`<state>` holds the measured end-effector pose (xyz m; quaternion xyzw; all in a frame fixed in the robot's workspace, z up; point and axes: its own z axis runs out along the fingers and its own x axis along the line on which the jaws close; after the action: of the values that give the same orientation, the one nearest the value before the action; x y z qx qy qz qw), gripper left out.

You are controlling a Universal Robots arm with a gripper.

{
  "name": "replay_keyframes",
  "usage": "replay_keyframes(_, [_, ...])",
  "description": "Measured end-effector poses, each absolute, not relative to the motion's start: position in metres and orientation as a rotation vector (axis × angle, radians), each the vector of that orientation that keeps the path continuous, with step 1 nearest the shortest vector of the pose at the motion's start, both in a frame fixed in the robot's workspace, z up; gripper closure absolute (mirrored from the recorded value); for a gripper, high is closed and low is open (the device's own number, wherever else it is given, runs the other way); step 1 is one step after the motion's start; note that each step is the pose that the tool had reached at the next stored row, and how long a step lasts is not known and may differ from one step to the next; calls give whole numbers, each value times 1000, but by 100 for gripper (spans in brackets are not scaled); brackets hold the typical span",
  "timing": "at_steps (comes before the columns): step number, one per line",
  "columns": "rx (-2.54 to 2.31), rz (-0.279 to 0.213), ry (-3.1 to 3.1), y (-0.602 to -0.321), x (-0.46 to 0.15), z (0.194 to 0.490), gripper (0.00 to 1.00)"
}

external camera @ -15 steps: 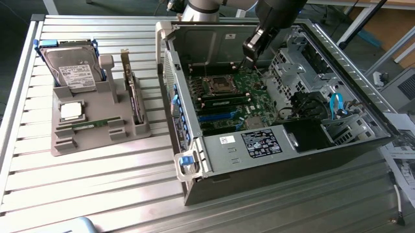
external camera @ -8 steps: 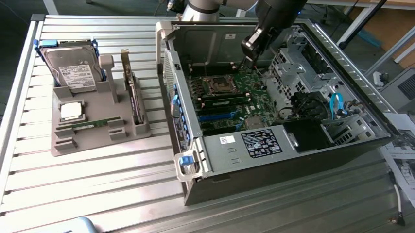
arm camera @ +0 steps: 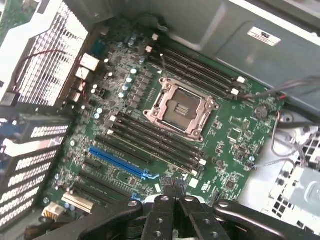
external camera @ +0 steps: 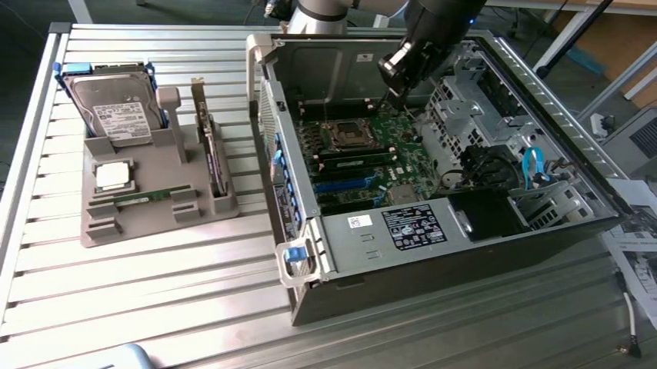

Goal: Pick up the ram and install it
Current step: 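Press down the ram until it locks into place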

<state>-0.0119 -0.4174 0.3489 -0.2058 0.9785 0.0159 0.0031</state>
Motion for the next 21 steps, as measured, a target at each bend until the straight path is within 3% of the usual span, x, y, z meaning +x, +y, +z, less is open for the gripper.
replay_keyframes(21, [-150,47,3126,-417,-12,349,90])
